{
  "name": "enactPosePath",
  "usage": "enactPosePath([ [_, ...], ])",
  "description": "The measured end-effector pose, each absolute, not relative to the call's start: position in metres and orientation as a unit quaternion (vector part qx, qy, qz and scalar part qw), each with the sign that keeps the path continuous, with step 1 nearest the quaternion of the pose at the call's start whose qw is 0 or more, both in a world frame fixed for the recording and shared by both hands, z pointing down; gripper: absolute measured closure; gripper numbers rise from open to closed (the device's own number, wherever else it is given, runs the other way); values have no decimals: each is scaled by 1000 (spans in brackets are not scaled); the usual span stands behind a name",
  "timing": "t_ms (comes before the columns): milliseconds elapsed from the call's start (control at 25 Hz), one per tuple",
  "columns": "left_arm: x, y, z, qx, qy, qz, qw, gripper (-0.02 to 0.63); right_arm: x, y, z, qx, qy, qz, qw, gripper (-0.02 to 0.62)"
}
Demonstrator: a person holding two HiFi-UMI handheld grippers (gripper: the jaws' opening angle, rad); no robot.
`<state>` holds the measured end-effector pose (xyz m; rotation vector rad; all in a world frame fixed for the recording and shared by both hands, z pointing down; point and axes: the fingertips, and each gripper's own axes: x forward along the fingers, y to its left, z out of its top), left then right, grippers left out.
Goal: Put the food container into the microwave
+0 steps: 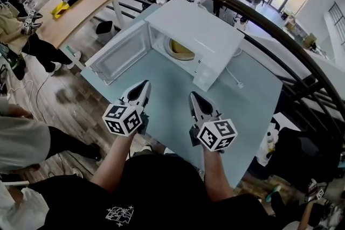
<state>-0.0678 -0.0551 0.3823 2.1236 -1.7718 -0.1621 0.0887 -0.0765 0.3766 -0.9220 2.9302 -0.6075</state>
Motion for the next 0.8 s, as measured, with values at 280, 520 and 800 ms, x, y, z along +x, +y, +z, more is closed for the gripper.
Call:
enactPosePath([
  [280, -76, -63, 348, 770, -622, -50, 136, 598, 84, -83, 346, -319, 935, -158, 13, 589],
  [520, -88, -64, 326, 781, -615, -38, 104, 598, 79, -81, 324, -342, 930, -136, 17, 589],
  [800, -97, -57, 304, 793, -603, -34, 75, 598, 74, -71, 298, -362, 925, -112, 25, 589],
])
